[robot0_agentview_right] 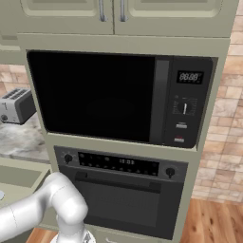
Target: Take the pizza cutter from the drawer on the left and place it on the dining counter for cutting.
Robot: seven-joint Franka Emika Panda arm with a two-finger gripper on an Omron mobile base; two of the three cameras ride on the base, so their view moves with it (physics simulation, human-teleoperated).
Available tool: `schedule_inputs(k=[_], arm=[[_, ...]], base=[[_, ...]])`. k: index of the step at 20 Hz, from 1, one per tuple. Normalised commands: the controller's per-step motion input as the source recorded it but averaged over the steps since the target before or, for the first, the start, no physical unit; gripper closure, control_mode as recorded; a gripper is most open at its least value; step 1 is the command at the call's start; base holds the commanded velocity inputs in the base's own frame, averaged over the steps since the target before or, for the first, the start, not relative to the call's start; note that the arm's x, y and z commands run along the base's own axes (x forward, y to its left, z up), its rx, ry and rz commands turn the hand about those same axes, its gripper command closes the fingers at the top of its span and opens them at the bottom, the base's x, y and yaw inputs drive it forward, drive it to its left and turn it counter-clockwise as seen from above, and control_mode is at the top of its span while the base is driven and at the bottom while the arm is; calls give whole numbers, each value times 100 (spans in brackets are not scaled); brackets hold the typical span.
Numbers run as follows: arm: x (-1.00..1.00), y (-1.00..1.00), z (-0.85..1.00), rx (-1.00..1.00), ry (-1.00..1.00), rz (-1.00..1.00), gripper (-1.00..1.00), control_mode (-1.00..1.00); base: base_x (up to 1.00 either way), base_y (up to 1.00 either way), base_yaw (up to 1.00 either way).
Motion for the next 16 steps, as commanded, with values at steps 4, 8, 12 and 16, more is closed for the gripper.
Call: schedule_inputs(k=[4,8,12,16], arm=[[0,0,-3,9,0,0,-100,-100],[0,0,-7,8,0,0,-100,-100],[0,0,-15,1,-2,0,-100,-100],[0,0,-11,1,0,0,-100,-100]], base=[[0,0,0],[0,0,0],[0,0,0],[0,0,0]])
